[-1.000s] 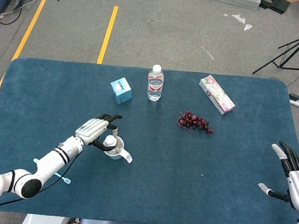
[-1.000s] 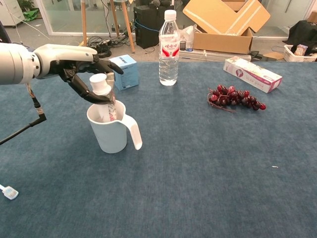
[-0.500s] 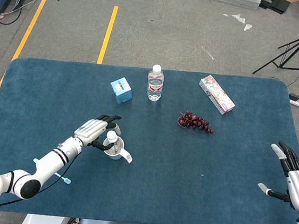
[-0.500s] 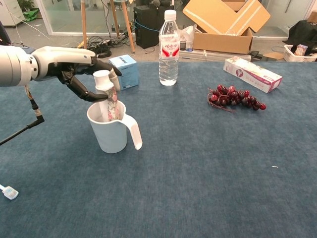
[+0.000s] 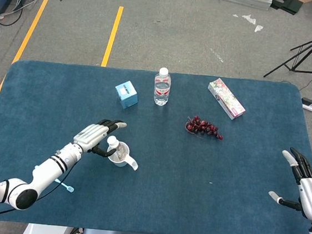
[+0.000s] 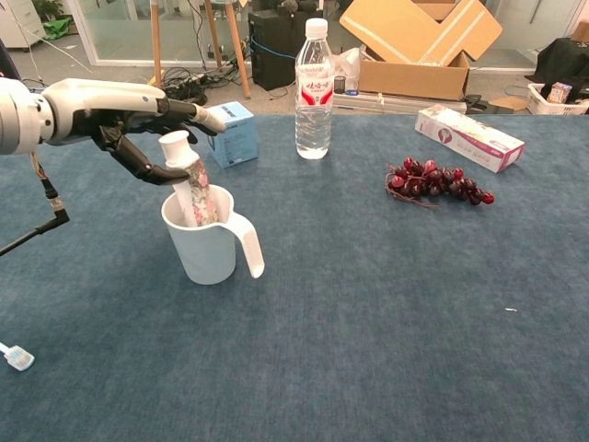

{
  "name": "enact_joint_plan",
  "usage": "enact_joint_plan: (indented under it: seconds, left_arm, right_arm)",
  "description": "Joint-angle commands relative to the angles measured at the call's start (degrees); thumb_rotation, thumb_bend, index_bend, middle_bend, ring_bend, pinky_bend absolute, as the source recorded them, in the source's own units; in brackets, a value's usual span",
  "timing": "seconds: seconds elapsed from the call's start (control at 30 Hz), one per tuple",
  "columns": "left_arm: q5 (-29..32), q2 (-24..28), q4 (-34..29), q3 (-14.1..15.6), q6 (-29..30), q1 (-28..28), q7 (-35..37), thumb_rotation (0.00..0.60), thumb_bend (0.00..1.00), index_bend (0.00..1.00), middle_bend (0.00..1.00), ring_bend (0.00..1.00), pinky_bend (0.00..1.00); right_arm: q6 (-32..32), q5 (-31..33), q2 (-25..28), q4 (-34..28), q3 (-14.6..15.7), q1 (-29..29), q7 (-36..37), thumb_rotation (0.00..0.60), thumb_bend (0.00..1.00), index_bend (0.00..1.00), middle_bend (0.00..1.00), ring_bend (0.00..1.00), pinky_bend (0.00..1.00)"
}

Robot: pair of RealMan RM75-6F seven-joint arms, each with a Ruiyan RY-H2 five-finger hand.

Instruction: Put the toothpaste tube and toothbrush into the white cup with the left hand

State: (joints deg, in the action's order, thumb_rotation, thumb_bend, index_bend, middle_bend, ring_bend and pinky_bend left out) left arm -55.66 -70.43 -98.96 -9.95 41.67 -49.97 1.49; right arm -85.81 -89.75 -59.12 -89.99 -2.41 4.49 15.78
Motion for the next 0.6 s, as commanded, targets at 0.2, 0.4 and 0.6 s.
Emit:
enact_joint_plan:
  seconds: [0.2,0.4,0.6]
  left_arm:
    - [-1.1,1.7,-1.7,0.6,0.7,1.3,0.3,0.6,0.36,0.03,0.09,0.11,0.06]
    - [-2.0,2.3,-1.9,0.9,1.1,2.3,1.1,0.6,0.36,0.03,0.09,0.11,0.06]
    - [-4.5,4.4,-4.0,1.6,2.9,4.3,1.7,0.6,0.36,0.02,0.09,0.11,0.06]
  right_arm:
    - [0.2,0.1,0.0,0.0,0.0,0.1,-0.1,0.6,0.03,0.05,0.04,0.04,0.33]
    - [0.3,0.1,-0.1,0.0,0.0,0.1,-0.4,0.6,0.03,0.05,0.04,0.04,0.33]
    - [0.4,0.2,-0.1,0.0,0.0,0.1,-0.4,0.6,0.03,0.05,0.04,0.04,0.33]
